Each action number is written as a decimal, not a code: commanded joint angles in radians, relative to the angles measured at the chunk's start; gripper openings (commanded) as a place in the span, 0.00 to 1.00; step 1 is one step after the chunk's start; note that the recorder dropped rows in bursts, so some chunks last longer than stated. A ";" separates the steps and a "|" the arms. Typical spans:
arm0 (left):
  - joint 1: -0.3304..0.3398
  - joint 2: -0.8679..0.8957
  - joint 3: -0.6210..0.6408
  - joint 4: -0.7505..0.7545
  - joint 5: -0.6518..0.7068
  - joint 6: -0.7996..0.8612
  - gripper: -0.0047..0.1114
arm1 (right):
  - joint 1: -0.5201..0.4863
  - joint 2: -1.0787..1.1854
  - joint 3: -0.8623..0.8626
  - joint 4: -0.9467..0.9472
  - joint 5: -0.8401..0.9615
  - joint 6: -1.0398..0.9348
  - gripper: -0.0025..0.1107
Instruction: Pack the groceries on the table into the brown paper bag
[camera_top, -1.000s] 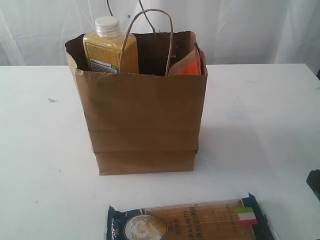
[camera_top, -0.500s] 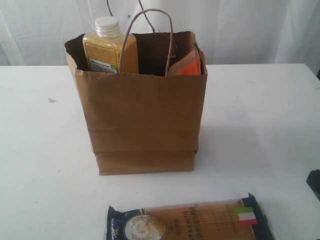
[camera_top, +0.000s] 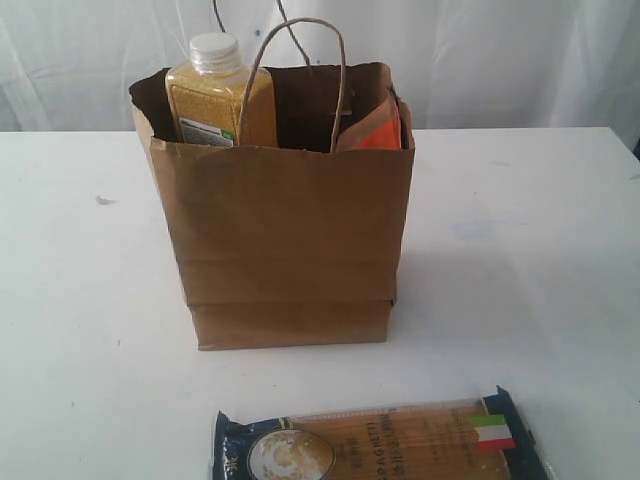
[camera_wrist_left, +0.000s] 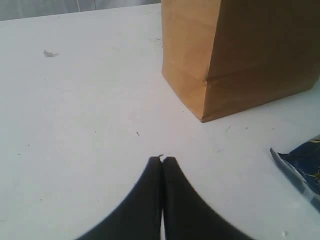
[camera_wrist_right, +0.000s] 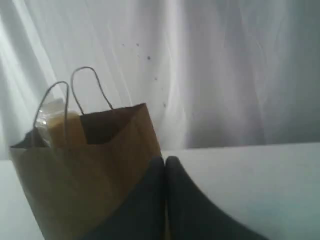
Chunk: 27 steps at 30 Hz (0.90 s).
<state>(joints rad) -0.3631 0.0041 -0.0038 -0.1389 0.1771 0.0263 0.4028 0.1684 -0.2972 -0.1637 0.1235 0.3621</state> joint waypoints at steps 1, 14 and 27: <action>0.003 -0.004 0.004 -0.007 0.007 -0.001 0.04 | 0.026 0.126 -0.285 0.105 0.470 -0.426 0.02; 0.003 -0.004 0.004 -0.007 0.007 -0.001 0.04 | 0.082 0.810 -0.637 0.369 1.009 -1.005 0.45; 0.003 -0.004 0.004 -0.007 0.007 -0.001 0.04 | 0.354 1.271 -0.656 0.312 0.663 -1.223 0.76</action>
<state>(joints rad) -0.3631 0.0041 -0.0038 -0.1389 0.1771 0.0263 0.7121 1.3777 -0.9363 0.1508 0.8447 -0.7999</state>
